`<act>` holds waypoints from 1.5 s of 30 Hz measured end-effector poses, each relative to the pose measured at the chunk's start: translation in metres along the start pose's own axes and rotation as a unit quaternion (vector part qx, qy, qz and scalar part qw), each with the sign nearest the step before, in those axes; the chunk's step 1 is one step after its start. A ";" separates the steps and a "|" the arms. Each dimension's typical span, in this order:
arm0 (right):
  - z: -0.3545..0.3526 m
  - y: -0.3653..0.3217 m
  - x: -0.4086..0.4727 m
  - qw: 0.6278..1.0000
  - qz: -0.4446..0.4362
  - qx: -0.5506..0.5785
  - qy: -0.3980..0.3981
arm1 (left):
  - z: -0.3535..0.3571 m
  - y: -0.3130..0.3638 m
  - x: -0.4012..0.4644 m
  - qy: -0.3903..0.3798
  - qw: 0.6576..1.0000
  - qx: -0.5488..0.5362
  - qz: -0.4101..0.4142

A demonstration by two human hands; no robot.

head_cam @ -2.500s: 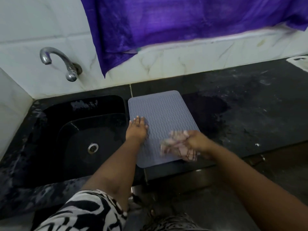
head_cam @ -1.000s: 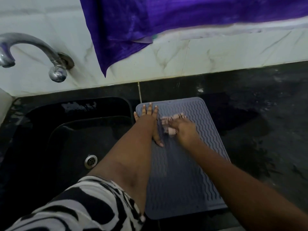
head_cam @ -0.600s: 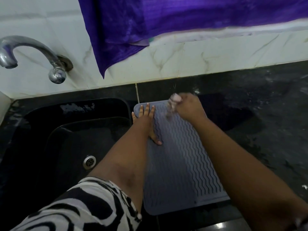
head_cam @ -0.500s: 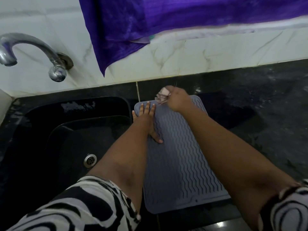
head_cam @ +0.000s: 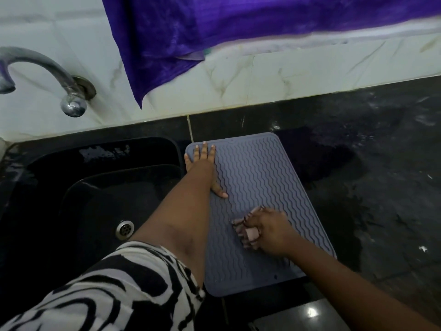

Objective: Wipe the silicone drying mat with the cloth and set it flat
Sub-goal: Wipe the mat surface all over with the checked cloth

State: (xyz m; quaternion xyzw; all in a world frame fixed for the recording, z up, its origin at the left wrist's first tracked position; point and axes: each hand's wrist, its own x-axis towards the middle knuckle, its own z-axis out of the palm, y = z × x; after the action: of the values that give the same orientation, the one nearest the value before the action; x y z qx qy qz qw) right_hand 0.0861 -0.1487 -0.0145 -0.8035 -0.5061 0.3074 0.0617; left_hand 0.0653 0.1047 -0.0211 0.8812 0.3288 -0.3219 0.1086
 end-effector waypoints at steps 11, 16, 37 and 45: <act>-0.055 -0.021 0.070 0.993 0.054 -0.024 0.106 | 0.019 0.028 -0.035 0.079 0.993 -0.084 0.000; 0.016 -0.003 0.023 0.989 0.018 -0.044 0.141 | 0.038 0.010 -0.031 0.084 0.992 -0.094 0.028; 0.032 -0.003 -0.062 0.997 0.027 -0.035 0.067 | 0.136 0.063 -0.146 0.237 0.956 -0.172 0.036; 0.040 0.004 -0.098 0.998 -0.008 0.057 -0.019 | 0.124 0.068 -0.141 0.131 0.986 -0.103 0.007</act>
State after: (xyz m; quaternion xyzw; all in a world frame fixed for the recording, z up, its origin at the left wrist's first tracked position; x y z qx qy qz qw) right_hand 0.0375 -0.2423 -0.0063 -0.7885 -0.4949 0.3510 0.1003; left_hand -0.0337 -0.0686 -0.0279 0.9022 0.3653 -0.1669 0.1574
